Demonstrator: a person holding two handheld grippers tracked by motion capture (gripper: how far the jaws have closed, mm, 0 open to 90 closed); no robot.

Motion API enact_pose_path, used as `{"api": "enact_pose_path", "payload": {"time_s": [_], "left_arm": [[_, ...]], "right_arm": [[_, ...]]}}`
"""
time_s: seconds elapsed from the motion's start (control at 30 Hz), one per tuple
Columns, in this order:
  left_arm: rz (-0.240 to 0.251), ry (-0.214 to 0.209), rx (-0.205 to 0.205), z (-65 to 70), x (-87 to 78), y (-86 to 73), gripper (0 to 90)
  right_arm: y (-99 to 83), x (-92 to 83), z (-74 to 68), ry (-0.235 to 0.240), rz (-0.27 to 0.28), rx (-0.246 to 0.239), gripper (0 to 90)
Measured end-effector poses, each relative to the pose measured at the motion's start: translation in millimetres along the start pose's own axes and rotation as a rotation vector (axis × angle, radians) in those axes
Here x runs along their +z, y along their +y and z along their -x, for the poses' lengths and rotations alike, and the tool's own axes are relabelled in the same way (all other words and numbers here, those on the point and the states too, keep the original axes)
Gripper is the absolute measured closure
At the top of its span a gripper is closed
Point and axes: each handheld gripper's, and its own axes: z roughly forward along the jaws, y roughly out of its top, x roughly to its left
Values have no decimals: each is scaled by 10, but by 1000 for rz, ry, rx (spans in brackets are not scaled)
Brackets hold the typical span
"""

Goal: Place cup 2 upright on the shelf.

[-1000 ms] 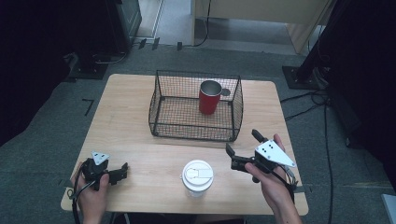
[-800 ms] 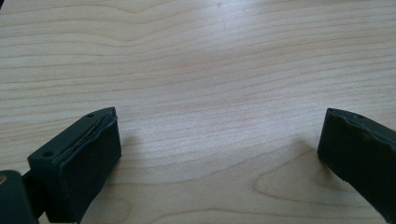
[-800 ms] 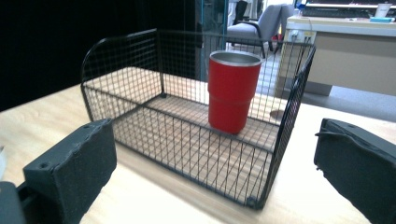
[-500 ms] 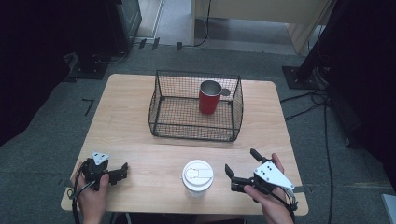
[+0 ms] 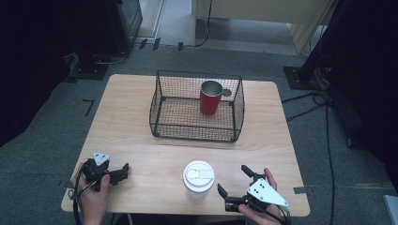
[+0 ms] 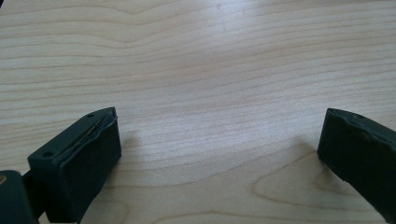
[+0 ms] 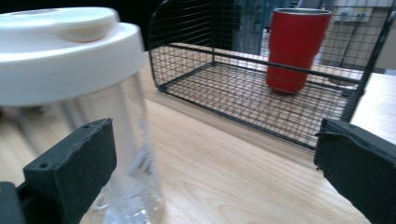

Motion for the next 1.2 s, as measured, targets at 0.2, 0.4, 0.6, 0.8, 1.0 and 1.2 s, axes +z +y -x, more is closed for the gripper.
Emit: {"api": "enact_pose_path", "payload": {"time_s": [0.2, 0.4, 0.6, 0.8, 1.0, 1.2], "left_arm": [[0, 0, 0, 0, 0, 0, 0], [1, 0, -2, 1, 1, 0, 0], [1, 0, -2, 1, 1, 0, 0], [1, 0, -2, 1, 1, 0, 0], [1, 0, -2, 1, 1, 0, 0], [1, 0, -2, 1, 1, 0, 0]], "right_arm": [[-75, -3, -108, 48, -14, 6, 0], [-131, 38, -264, 130, -18, 10, 0], [-139, 96, -363, 156, -23, 13, 0], [-91, 188, -433, 176, -12, -1, 0], [-42, 277, -505, 189, 5, 8, 0], [0, 337, -545, 186, 5, -4, 0]]}}
